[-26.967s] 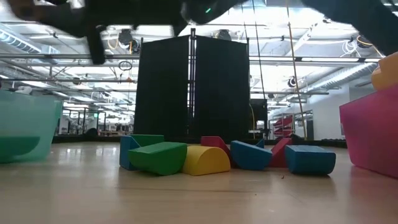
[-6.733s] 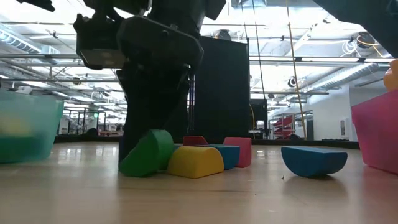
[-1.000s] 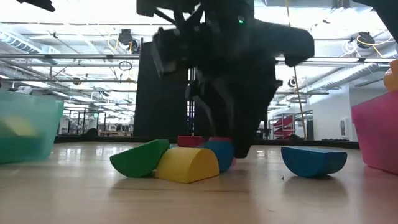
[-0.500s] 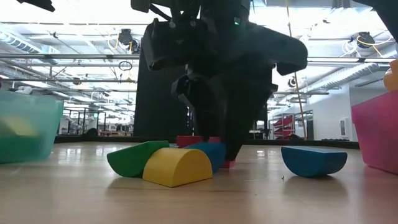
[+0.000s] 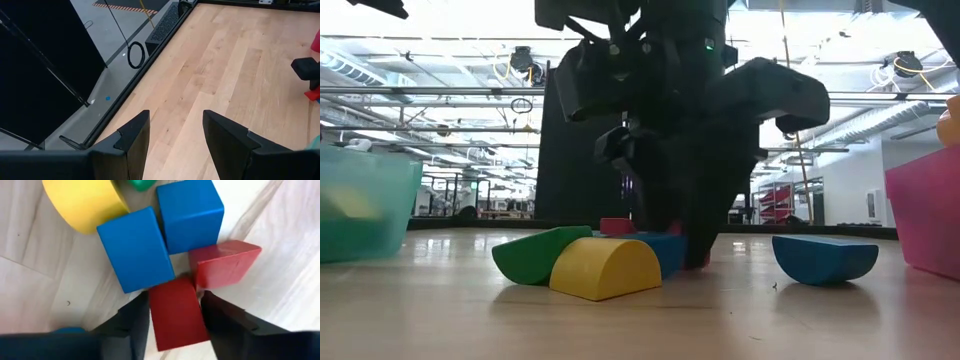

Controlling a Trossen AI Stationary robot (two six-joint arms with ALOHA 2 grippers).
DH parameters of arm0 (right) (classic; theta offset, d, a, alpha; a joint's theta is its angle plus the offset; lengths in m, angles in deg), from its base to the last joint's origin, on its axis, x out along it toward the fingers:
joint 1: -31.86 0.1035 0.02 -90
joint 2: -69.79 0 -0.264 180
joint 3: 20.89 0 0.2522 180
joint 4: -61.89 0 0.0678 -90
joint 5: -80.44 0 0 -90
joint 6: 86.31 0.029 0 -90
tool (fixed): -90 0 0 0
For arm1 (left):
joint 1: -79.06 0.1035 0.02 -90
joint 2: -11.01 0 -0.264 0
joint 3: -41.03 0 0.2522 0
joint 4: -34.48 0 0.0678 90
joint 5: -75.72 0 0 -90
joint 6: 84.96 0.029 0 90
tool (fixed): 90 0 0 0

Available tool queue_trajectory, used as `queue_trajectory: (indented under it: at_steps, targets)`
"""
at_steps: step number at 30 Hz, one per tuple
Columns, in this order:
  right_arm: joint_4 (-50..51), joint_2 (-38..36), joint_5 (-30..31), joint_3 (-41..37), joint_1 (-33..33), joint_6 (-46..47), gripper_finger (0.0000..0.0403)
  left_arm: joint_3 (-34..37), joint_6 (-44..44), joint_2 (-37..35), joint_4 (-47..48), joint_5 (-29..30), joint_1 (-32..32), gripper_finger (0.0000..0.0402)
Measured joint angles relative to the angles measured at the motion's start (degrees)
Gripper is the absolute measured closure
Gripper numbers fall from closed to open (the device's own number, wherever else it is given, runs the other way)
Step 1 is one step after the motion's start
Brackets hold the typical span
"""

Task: Sort blocks by size
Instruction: Put the red block into the blue bin

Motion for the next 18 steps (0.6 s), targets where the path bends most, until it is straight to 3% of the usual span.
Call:
queue_trajectory:
  at_steps: [5,18]
  targets:
    - [0.0,-0.2,0.0,0.0,0.0,0.0,0.0293,0.0,0.0,0.0,0.0,0.0,0.0,0.0214]
    - [1.7,-0.5,3.4,0.5,-1.0,4.9,0.0295,0.0,0.0,0.0,0.0,0.0,0.0,0.0214]
